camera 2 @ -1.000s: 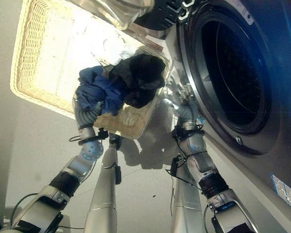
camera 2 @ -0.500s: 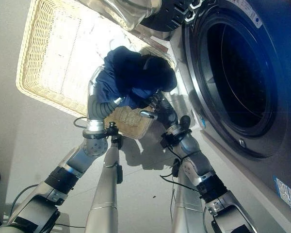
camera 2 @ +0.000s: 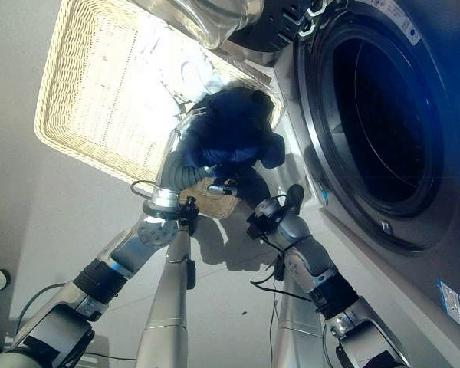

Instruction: Put the clothes into the washing machine.

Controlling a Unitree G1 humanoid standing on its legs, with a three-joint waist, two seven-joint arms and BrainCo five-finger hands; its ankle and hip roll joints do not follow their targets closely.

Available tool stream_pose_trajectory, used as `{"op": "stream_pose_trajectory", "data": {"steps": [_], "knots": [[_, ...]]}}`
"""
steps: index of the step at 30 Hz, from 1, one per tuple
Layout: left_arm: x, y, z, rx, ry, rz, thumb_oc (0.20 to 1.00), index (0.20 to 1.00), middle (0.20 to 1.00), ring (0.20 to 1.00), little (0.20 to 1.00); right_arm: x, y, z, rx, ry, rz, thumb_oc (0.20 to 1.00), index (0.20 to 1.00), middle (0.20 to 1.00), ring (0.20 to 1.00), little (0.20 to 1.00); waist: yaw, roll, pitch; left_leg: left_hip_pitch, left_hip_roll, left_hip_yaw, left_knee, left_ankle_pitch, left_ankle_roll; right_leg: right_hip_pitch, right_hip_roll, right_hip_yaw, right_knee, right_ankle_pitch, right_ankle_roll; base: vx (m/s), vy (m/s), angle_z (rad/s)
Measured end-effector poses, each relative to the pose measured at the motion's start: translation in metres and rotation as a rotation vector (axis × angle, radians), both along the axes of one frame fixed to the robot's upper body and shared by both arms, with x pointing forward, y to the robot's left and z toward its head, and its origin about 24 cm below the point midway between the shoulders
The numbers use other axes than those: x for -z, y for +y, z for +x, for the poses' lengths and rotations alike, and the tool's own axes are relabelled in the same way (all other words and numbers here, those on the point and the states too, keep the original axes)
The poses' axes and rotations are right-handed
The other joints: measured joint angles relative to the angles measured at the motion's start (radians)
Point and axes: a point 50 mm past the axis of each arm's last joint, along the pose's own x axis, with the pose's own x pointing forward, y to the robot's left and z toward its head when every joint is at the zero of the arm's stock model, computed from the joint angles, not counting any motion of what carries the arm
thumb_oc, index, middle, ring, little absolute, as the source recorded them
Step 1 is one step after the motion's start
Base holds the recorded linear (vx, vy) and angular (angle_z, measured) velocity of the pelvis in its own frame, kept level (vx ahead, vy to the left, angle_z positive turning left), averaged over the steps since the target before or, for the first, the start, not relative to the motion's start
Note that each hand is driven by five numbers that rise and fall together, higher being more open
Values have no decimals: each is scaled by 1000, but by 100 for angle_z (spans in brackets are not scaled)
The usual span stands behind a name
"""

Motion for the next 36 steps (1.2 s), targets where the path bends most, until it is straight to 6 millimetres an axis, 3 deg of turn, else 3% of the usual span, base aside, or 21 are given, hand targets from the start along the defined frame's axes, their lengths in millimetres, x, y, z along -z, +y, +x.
{"op": "stream_pose_trajectory", "data": {"steps": [6,8,11,23,36], "knots": [[-8,0,2,-54,-75,141,200,200,200,200,200,-5,-5,1,-57,26,80,1000,1000,1000,1000,1000,0,0,0,-1,-1,0,3,-1,-2,0,-1,1,0,0,1,0,0,0],[-11,14,6,-124,-116,294,200,200,200,200,200,-6,-16,1,-95,42,126,1000,1000,1000,1000,1000,0,0,0,-1,-1,1,4,-1,-2,0,-1,1,0,1,1,0,0,0],[-13,21,9,-174,-118,294,200,200,200,200,200,-11,-27,1,-130,32,213,1000,1000,1000,1000,1000,1,0,0,-1,-2,1,4,-2,-2,0,-2,2,0,0,2,0,0,0],[-8,18,8,-169,-130,310,200,200,200,200,200,-9,-34,-2,-262,70,342,1000,1000,1000,1000,1000,1,0,0,-2,-2,0,4,-2,-3,0,-2,1,0,0,2,0,0,0],[1,14,6,-145,-109,300,200,200,200,200,200,0,-26,-4,-337,167,312,1000,1000,1000,1000,1000,-1,0,0,-3,-2,0,3,-3,-3,0,-2,0,-2,-1,3,0,0,0]]}}
